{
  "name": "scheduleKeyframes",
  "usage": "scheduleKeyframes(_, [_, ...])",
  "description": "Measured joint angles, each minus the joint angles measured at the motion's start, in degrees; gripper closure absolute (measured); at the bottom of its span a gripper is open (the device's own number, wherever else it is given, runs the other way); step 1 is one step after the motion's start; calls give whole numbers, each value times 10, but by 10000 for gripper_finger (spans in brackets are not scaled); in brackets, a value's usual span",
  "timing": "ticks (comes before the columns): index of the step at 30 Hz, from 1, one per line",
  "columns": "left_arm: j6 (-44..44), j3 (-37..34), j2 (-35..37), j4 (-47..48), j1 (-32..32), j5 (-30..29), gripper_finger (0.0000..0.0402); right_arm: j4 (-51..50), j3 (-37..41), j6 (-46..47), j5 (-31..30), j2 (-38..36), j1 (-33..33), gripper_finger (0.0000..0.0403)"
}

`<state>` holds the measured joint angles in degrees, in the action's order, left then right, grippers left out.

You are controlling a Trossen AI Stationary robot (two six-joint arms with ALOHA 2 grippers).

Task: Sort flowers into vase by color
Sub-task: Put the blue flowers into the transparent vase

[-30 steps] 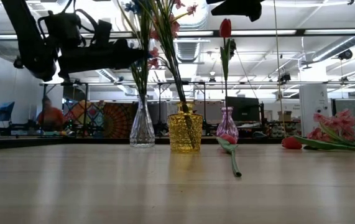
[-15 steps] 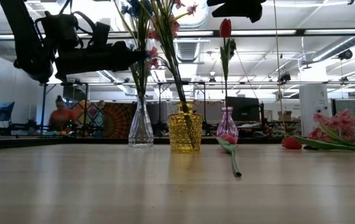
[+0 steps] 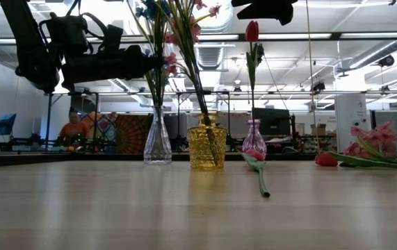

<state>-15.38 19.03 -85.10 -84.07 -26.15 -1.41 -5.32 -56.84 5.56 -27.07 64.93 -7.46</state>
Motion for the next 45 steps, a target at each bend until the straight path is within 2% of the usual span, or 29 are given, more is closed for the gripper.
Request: scheduleKeyframes(45, [9, -7, 0, 16, 0, 1, 401, 0, 0, 0, 0, 0, 0, 190])
